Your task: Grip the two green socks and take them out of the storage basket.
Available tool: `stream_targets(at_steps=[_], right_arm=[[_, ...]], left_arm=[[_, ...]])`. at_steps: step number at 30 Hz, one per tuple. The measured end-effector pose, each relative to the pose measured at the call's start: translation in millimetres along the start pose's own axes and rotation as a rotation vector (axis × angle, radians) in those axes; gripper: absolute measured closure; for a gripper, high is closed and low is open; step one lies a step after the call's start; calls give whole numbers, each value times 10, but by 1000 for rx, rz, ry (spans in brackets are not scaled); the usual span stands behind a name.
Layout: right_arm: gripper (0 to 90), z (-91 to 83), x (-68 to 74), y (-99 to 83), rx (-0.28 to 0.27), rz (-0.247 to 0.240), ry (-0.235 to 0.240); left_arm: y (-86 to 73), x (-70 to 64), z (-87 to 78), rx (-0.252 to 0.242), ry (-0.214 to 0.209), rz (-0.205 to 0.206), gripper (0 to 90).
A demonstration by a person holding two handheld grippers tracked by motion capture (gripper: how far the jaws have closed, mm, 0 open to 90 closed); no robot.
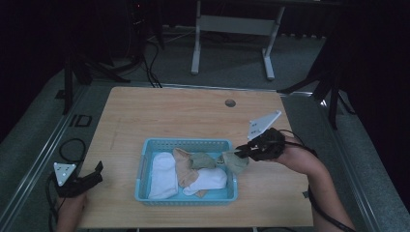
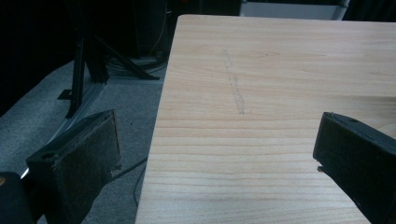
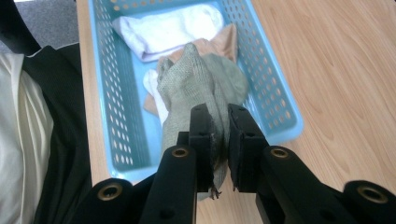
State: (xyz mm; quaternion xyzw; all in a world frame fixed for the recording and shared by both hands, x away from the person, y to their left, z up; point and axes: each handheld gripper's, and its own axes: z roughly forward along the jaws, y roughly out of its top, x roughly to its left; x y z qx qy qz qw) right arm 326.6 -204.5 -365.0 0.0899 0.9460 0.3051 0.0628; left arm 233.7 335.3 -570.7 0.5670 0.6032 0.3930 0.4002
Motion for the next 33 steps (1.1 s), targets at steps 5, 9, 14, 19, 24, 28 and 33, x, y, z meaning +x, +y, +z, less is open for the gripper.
stream_targets(at_steps=[5, 9, 14, 19, 24, 28, 33], right_arm=[[810, -107, -44, -172, -10, 37, -23], [810, -185, -72, -355, -14, 76, -40], [810, -249, -101, -557, -30, 116, -61], [810, -227, -113, -777, -30, 158, -67], [810, -144, -109, -967, -26, 200, -53], [810, -54, -113, -1113, -24, 224, -40], [809, 91, -113, -1297, -11, 257, -27]], left_arm=[[-1, -1, 1, -2, 1, 0, 4], [0, -1, 2, -1, 1, 1, 4], [0, -2, 3, -1, 2, 0, 3], [0, -3, 5, -1, 2, -2, 4], [-1, -3, 3, 2, 2, 0, 4], [-1, -4, 4, 1, 2, 0, 4], [-1, -4, 4, 2, 2, 1, 4]])
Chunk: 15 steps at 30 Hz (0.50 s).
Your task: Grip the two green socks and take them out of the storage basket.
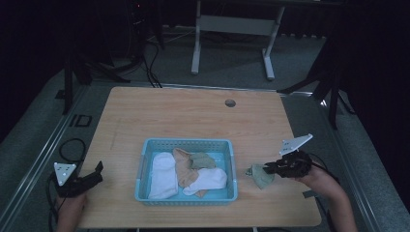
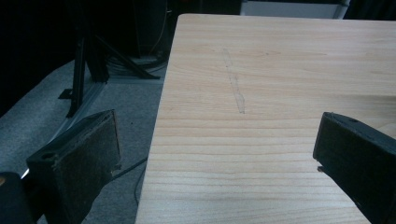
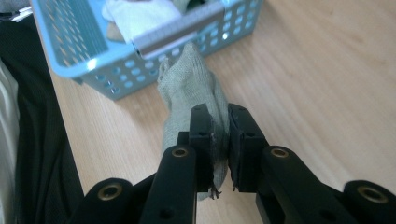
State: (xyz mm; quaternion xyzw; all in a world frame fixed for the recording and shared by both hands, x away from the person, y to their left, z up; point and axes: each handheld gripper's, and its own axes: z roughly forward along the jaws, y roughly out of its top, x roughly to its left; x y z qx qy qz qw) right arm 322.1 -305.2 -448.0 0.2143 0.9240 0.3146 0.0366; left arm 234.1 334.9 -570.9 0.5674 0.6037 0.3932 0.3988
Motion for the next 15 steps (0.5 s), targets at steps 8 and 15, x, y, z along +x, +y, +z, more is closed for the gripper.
stream_targets(at_steps=[8, 15], right_arm=[[809, 201, -55, -238, 20, 43, 12], [809, 377, -96, -432, 52, 86, 27]], left_arm=[[0, 0, 0, 0, 0, 0, 4], [0, 0, 0, 0, 1, 1, 3]])
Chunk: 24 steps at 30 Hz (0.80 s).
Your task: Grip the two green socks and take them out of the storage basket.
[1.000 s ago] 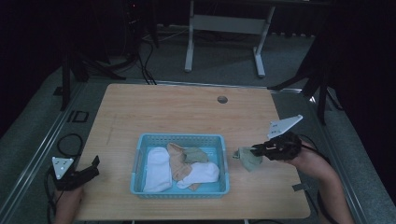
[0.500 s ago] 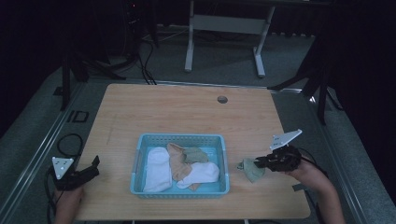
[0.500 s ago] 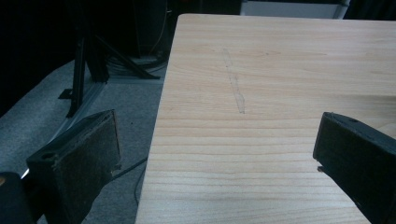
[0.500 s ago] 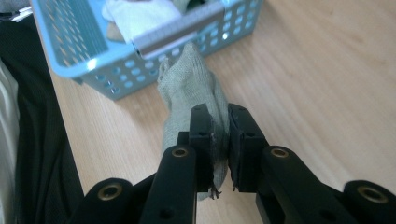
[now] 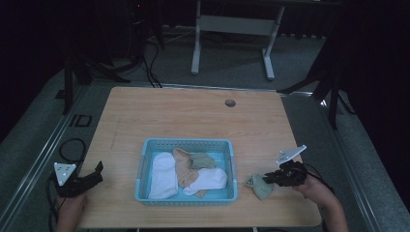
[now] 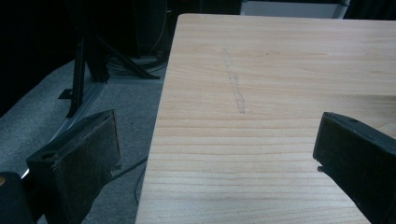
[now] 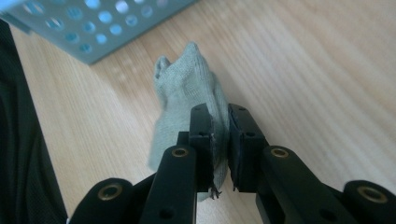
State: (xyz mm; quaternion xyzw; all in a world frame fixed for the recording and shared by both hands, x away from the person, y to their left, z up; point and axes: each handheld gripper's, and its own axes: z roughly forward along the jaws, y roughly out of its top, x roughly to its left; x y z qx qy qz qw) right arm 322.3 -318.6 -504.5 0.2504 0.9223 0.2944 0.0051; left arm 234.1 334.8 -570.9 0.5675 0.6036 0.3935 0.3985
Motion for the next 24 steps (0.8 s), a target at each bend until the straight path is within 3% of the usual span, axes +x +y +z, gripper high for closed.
stream_targets(at_steps=[7, 12, 16, 24], right_arm=[[809, 168, -66, -138, 43, 33, -27], [776, 192, -96, -167, 36, 57, -26], [644, 146, -100, -110, 43, 63, -56], [574, -16, -84, 110, 36, 36, -71]], left_arm=[[-1, -2, -3, 1, 2, 3, 4], [0, 0, -1, 2, 1, 1, 4], [0, 0, -1, 1, 0, 0, 4], [0, -1, -2, 1, 0, 1, 3]])
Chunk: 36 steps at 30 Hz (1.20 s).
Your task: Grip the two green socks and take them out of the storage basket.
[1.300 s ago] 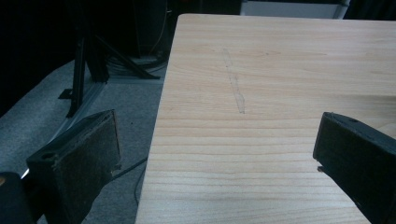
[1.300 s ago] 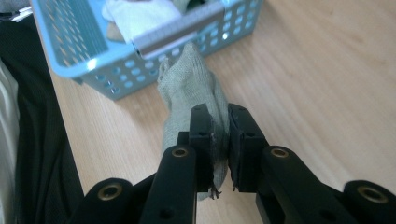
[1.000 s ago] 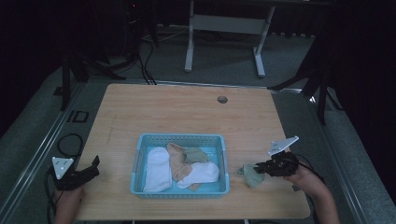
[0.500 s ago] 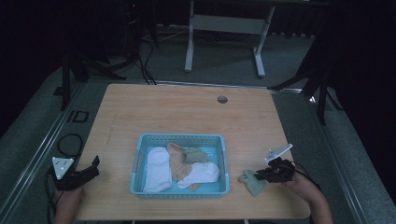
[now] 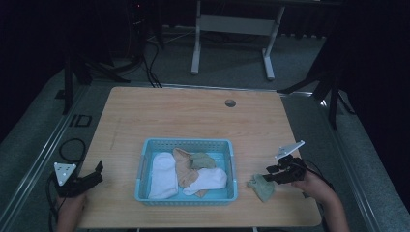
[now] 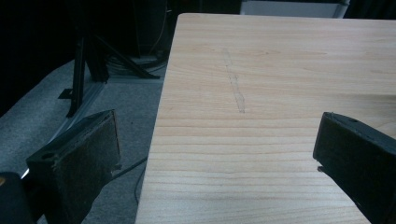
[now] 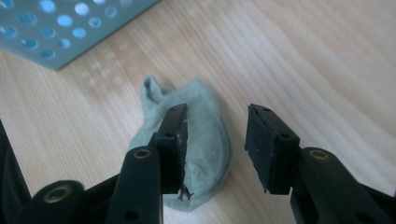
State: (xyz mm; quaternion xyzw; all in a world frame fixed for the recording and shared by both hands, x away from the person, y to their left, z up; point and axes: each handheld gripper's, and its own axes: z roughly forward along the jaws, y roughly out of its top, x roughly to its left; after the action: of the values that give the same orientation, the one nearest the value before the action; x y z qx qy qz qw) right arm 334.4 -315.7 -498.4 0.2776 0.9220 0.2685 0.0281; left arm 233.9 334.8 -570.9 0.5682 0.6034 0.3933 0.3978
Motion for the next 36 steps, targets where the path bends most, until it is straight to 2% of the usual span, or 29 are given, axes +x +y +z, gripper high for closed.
stream_targets(at_steps=[4, 6, 16, 17, 28, 36], right_arm=[[572, -22, 7, 51, 3, -6, -4], [560, -73, 19, 157, -8, -21, -2], [531, -192, 84, 447, -47, -58, -6], [531, -200, 111, 518, -51, -74, -13], [533, -168, 263, 873, -60, -144, -5], [535, -56, 391, 1162, -51, -208, 17]], left_arm=[[0, -1, -2, -1, 1, 1, 4], [0, -1, -1, -1, 2, 0, 4], [0, 1, 1, -1, 1, -2, 3], [-1, 0, 0, -1, 2, -2, 4], [-1, 2, -1, -1, 1, -3, 3], [-2, 2, -1, -1, -1, -2, 4]])
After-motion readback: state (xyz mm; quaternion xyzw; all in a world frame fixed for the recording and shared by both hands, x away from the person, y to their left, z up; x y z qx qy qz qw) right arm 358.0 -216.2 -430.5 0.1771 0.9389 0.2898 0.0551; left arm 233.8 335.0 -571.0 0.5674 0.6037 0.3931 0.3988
